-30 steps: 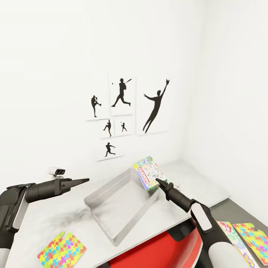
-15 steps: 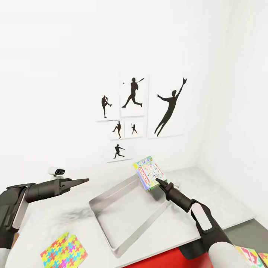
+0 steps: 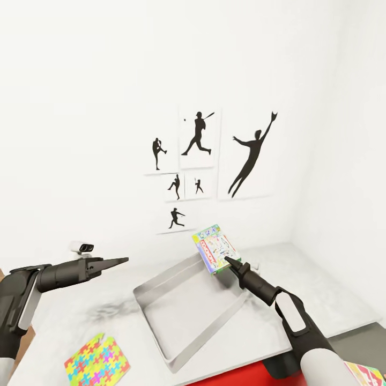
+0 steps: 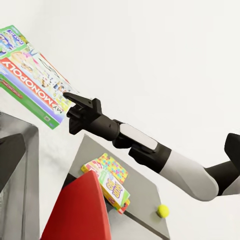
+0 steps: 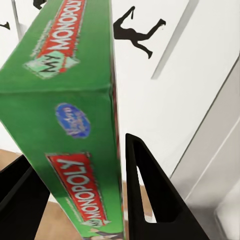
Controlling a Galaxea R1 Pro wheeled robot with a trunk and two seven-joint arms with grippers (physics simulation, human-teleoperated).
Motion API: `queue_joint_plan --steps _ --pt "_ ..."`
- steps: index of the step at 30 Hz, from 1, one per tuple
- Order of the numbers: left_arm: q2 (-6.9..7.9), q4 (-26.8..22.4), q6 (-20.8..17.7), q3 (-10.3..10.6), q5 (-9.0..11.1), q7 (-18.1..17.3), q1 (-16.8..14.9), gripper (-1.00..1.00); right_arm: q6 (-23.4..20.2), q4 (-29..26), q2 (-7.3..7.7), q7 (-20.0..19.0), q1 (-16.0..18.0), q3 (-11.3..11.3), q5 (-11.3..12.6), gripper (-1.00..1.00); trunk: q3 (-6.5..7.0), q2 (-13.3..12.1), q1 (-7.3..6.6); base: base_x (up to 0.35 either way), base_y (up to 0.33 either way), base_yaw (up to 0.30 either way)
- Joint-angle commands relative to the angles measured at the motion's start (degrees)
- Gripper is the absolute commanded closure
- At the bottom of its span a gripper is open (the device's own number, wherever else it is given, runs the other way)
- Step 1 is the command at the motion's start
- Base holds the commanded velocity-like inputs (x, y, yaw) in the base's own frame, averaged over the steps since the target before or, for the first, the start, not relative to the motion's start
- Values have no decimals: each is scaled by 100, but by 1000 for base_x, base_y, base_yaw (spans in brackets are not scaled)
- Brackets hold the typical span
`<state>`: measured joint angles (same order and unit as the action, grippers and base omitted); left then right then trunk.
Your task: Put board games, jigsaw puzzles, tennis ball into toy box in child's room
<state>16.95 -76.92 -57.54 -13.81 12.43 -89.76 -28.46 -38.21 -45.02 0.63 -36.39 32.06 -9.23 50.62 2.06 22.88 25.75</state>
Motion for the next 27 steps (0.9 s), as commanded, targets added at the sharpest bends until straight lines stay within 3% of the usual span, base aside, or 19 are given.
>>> queue_joint_plan --steps 1,27 --pt "1 1 -59 1 -4 -24 -1 -100 -37 2 -1 -7 2 -14 20 100 -2 3 3 173 -5 1" --pt "1 2 -55 1 -4 -24 -1 -100 -37 9 -1 0 2 -9 19 100 -2 3 3 30 -9 0"
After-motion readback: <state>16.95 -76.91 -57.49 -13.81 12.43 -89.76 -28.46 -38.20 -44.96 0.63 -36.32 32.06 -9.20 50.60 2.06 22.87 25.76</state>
